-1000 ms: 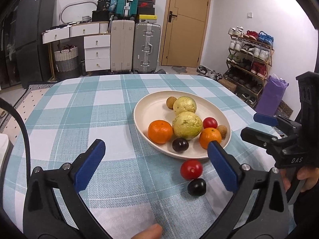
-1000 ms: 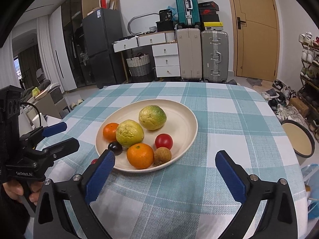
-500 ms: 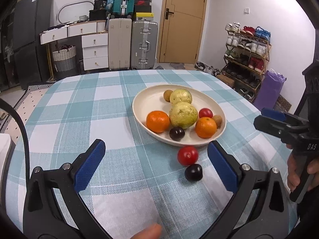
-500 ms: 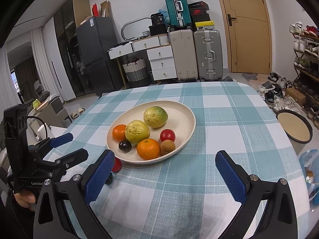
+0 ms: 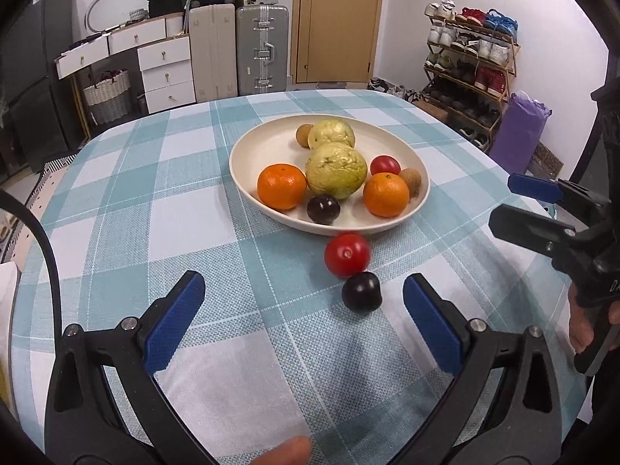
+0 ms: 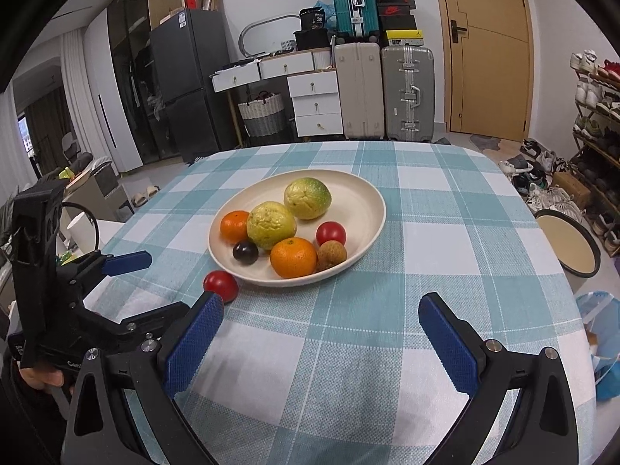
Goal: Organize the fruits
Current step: 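Move the left gripper to the second dark plum and close on it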
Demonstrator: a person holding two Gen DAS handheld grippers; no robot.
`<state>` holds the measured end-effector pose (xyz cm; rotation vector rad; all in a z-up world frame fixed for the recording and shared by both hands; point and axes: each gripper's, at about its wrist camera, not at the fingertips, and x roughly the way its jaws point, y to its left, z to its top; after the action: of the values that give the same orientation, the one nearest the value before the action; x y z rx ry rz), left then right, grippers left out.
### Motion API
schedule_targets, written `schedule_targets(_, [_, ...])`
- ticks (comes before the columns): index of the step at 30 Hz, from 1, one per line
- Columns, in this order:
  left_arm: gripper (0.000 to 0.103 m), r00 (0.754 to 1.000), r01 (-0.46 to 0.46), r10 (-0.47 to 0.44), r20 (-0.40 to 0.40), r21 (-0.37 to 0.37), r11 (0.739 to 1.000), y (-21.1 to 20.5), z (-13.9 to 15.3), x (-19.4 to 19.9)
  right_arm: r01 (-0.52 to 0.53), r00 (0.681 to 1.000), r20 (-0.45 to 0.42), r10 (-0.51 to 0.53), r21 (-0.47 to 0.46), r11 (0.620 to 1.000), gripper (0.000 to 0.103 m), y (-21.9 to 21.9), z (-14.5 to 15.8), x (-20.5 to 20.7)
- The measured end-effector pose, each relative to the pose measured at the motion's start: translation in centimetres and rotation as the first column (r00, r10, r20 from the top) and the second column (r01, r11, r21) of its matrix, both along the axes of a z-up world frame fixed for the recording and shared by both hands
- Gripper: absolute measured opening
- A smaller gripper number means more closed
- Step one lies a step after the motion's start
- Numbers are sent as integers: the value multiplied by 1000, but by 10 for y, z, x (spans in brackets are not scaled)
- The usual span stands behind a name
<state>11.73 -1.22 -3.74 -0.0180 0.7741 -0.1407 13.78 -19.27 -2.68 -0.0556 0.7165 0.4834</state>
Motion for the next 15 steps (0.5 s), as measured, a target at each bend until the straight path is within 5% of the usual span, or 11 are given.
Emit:
schedule_targets(8, [85,994,88,-88,-62,-3,996,-14,-9,6,5,1000,-15,-6,-29,1000,103,2,-7,-1])
schedule_targets(15, [57,984,116,-119,-132,-30,993,-17,-20,15,6,1000,-18,-7,-34,999,103,4,-8,2])
